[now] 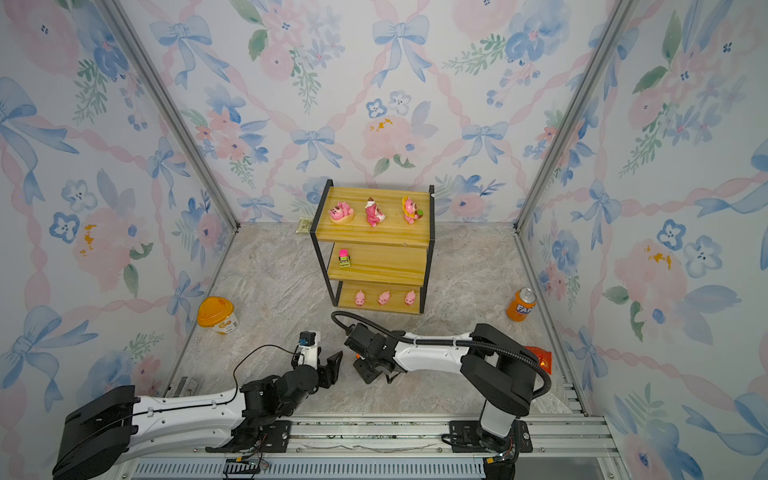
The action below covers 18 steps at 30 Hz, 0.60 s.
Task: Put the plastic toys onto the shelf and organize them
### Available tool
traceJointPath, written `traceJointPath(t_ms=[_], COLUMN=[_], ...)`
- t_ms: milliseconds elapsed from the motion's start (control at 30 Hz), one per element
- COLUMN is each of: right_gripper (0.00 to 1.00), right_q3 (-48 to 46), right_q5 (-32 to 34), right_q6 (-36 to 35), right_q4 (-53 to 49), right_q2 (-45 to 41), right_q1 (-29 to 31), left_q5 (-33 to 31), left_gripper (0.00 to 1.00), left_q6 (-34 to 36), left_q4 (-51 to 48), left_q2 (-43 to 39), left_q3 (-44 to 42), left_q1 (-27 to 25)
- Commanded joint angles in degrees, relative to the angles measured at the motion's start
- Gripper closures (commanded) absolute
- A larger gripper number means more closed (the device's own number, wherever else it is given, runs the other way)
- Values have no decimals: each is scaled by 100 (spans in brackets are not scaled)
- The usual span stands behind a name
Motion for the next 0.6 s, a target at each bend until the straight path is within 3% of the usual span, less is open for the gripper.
traceJointPath(t_ms=[0, 567], right_gripper=[59, 61], right_q3=[0, -299], right_q5=[-35, -96], right_q6=[-65, -263], right_q4=[93, 640], right_q2=[123, 231], right_q1=[-44, -295], left_q5=[-82, -74], left_gripper=[29, 29], left_q6=[-46, -91], left_q4=[31, 56], left_q2=[64, 180], left_q3=[-67, -73], left_q1=[5, 10])
